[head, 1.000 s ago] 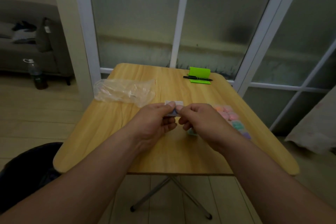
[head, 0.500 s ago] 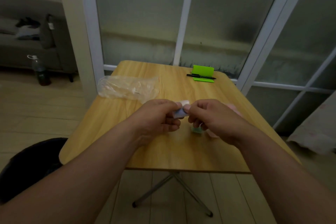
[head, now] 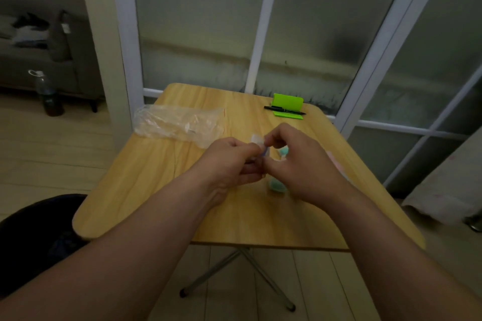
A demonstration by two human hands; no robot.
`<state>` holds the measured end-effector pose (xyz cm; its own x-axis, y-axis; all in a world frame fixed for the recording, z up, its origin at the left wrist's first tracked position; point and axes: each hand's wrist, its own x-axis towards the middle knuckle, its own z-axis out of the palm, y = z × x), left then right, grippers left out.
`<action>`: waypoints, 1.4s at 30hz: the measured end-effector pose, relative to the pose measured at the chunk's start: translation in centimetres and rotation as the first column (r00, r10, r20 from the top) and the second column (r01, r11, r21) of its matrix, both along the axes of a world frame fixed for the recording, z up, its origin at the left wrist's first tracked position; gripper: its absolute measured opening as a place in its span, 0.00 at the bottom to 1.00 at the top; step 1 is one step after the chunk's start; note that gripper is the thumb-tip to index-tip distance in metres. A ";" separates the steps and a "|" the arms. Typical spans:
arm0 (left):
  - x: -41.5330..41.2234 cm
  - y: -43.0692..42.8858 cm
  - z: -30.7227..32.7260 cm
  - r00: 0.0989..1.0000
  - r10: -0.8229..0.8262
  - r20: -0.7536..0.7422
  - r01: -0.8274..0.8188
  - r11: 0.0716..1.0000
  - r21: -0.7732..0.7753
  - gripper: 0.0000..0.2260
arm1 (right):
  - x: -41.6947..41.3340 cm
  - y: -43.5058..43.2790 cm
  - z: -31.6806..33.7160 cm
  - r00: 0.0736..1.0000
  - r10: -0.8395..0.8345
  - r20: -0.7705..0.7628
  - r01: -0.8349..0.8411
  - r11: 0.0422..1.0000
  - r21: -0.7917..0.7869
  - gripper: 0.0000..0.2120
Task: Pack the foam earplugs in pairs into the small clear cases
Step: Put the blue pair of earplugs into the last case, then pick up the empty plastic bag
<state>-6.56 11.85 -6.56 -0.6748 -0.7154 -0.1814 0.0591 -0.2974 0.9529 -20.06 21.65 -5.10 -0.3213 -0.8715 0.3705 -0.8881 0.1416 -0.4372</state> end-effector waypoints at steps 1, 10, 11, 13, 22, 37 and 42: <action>0.0 0.0 0.0 1.000 -0.017 0.008 0.017 1.000 -0.015 0.09 | -0.3 0.1 0.1 0.999 0.016 0.037 -0.017 1.000 0.009 0.14; 0.2 -1.7 0.5 0.996 0.075 0.038 -0.074 0.997 -0.027 0.15 | -7.7 -4.7 1.2 0.998 -0.023 -0.063 0.038 0.969 0.245 0.27; 0.2 -1.7 0.4 0.996 0.079 0.040 -0.078 0.997 -0.026 0.14 | -8.4 -5.2 1.2 0.997 -0.016 -0.081 0.039 0.958 0.286 0.27; 0.2 -1.7 0.4 0.995 0.091 0.042 -0.090 0.996 -0.025 0.13 | -9.0 -6.2 1.2 0.992 0.011 -0.126 0.035 0.934 0.356 0.27; -0.4 -1.6 0.2 0.992 0.116 0.049 -0.116 0.993 0.001 0.12 | -8.7 -8.8 1.3 0.968 0.110 -0.227 0.049 0.800 0.598 0.29; 3.0 -3.5 -0.4 0.958 0.242 0.154 -0.202 0.950 -0.237 0.08 | -2.5 -9.2 -1.1 0.986 -0.084 0.144 0.053 0.978 0.203 0.06; 7.8 -7.2 -0.1 0.866 0.481 0.139 -0.418 0.848 -0.326 0.08 | 2.8 -12.5 -2.9 0.837 -0.159 0.523 0.024 0.967 0.255 0.19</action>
<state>1.21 4.66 -6.62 -0.2348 -0.9716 -0.0304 -0.0866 -0.0102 0.9962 -17.23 9.14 -7.97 -0.4926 -0.8656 -0.0894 -0.5012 0.3662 -0.7841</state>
